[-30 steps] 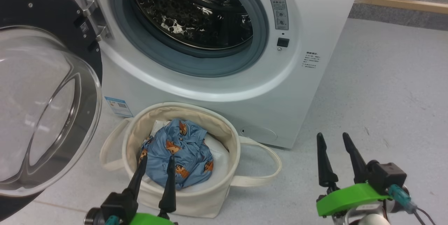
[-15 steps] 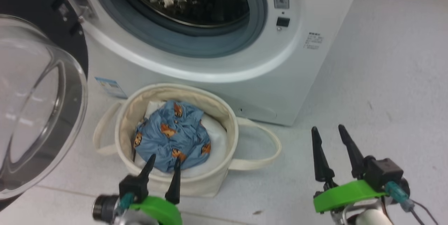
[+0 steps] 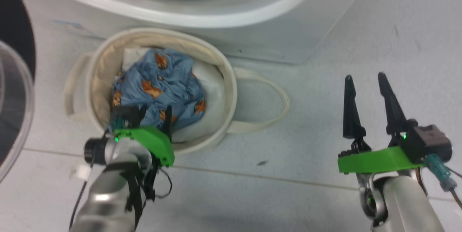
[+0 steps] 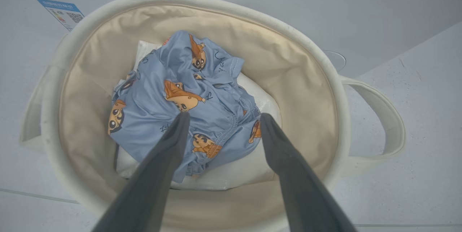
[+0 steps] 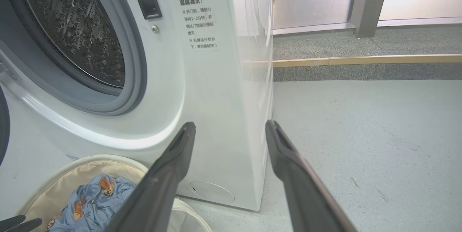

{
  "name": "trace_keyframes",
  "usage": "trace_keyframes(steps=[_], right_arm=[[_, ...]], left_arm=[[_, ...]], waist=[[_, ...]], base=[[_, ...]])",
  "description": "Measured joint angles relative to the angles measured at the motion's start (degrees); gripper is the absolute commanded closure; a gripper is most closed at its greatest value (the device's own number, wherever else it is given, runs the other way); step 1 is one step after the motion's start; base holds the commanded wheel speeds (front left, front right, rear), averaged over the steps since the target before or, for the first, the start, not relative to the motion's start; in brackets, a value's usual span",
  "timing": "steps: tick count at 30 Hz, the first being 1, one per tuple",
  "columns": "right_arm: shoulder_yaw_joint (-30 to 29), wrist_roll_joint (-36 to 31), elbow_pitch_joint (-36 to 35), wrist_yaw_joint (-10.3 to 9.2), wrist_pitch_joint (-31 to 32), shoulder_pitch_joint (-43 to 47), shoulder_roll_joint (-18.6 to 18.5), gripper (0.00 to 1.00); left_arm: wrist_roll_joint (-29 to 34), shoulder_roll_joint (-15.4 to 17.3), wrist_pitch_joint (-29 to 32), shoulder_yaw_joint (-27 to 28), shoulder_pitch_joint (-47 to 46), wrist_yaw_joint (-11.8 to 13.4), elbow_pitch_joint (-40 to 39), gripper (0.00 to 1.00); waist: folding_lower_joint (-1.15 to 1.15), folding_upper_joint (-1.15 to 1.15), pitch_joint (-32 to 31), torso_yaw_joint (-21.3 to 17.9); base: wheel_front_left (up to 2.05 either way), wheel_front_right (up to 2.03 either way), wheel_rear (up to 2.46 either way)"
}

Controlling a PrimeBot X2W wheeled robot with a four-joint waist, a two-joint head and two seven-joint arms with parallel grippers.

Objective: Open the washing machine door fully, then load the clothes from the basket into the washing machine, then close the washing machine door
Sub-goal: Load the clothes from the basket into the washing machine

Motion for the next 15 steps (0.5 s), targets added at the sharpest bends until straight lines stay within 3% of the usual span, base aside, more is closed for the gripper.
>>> trace_keyframes(steps=[9, 15], right_arm=[[0.0, -0.5, -2.9, 0.00, 0.0, -4.3, 0.0, 0.00], [0.3, -0.5, -5.3, 0.00, 0.0, -6.3, 0.0, 0.00]], left_arm=[[-4.3, -0.2, 3.8, -4.5, -10.6, -0.1, 6.6, 0.00], [-5.4, -0.3, 6.7, -5.3, -15.8, 2.8, 8.5, 0.00]], waist=[[-0.02, 0.00, 10.0, -2.6], [-0.02, 0.00, 15.3, -4.0]], base=[[0.00, 0.00, 0.00], [0.00, 0.00, 0.00]])
